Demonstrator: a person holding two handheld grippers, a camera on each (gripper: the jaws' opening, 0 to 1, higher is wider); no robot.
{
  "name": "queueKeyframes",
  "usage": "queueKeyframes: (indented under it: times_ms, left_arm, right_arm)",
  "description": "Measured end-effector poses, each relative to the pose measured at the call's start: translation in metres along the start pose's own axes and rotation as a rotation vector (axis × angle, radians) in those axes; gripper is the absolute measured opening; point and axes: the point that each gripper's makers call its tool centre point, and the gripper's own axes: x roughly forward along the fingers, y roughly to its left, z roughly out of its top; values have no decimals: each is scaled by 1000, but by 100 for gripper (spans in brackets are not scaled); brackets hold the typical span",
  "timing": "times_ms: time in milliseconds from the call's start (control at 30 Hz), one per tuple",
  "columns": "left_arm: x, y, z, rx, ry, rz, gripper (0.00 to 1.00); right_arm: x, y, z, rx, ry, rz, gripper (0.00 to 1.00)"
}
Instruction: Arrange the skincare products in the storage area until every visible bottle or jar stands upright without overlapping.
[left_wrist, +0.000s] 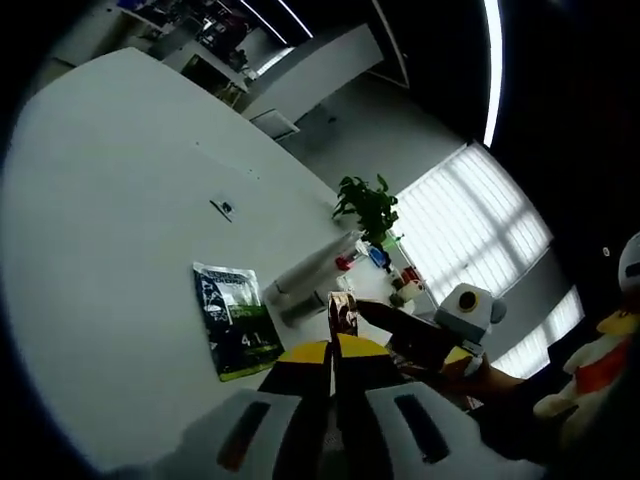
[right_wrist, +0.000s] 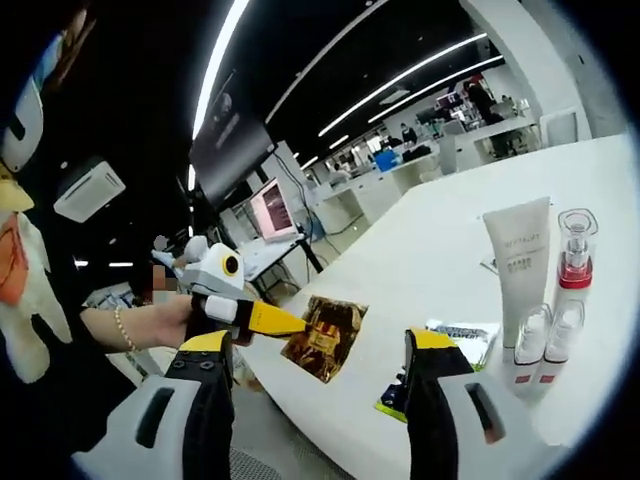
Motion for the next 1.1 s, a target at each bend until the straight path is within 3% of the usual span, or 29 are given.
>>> queueKeyframes:
  times_ms: [467, 1100]
  left_arm:
    - [3, 34, -10, -23, 29, 61, 0]
    - [4, 87, -24, -49, 77, 161, 0]
  right_arm:
    - [-7, -8, -19, -52, 66, -45, 90]
    - [-25, -23, -37, -26, 101, -117, 100]
